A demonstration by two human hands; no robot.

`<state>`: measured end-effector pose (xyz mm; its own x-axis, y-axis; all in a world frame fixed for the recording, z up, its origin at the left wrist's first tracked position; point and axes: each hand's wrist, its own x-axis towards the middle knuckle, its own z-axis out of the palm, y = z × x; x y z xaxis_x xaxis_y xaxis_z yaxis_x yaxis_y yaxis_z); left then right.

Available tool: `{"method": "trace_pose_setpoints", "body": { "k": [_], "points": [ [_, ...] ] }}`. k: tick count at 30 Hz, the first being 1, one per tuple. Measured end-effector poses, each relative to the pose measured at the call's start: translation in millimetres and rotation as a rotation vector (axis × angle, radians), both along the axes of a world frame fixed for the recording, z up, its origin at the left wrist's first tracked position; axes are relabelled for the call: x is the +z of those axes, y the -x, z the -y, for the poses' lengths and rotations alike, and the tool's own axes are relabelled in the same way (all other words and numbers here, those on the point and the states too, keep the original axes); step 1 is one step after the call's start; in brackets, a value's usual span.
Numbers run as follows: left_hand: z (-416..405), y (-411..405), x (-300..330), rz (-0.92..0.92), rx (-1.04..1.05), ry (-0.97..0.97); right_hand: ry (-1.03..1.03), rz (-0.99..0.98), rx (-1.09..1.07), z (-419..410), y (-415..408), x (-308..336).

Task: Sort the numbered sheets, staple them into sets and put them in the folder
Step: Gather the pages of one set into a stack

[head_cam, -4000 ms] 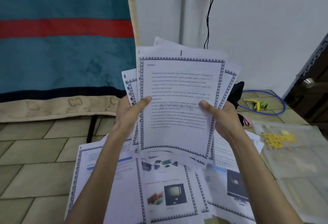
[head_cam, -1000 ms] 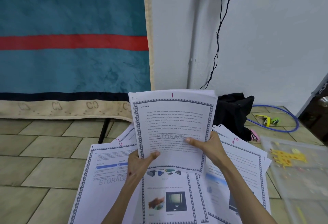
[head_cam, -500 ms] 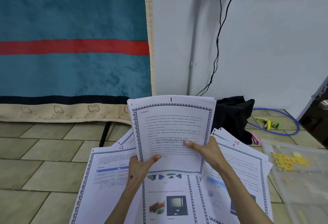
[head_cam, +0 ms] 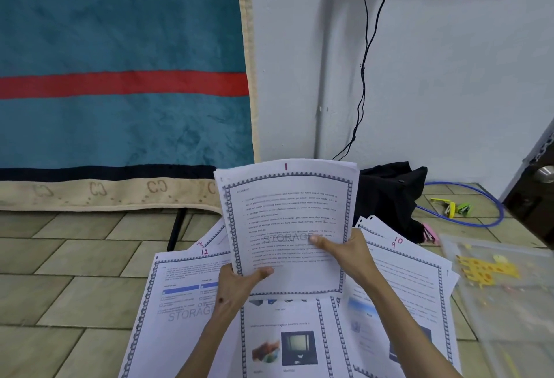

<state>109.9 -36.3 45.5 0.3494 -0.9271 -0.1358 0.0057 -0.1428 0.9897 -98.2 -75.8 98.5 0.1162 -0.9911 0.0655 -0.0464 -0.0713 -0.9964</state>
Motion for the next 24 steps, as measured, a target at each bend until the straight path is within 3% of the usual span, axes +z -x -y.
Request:
{"method": "trace_pose_setpoints", "body": {
  "k": [3, 6, 10, 13, 19, 24],
  "points": [
    [1, -18, 30, 0.045, -0.180, 0.128, -0.013, 0.023, -0.007, 1, 7, 7],
    [22, -34, 74, -0.064, -0.323, 0.268, -0.057, 0.020, 0.043, 3, 18, 19],
    [53, -20, 125, -0.440, -0.414, 0.308, -0.146, 0.005, 0.125, 0, 31, 23],
    [63, 5, 134, -0.598, -0.405, 0.339, -0.242, -0.010, 0.138, -8, 45, 15],
    [68, 51, 102, -0.827, -0.350, 0.118, -0.432, 0.072, 0.240, -35, 84, -5],
    [64, 73, 56, -0.995, -0.352, -0.095, -0.544, 0.067, 0.044, -50, 111, -30]
  ]
}}
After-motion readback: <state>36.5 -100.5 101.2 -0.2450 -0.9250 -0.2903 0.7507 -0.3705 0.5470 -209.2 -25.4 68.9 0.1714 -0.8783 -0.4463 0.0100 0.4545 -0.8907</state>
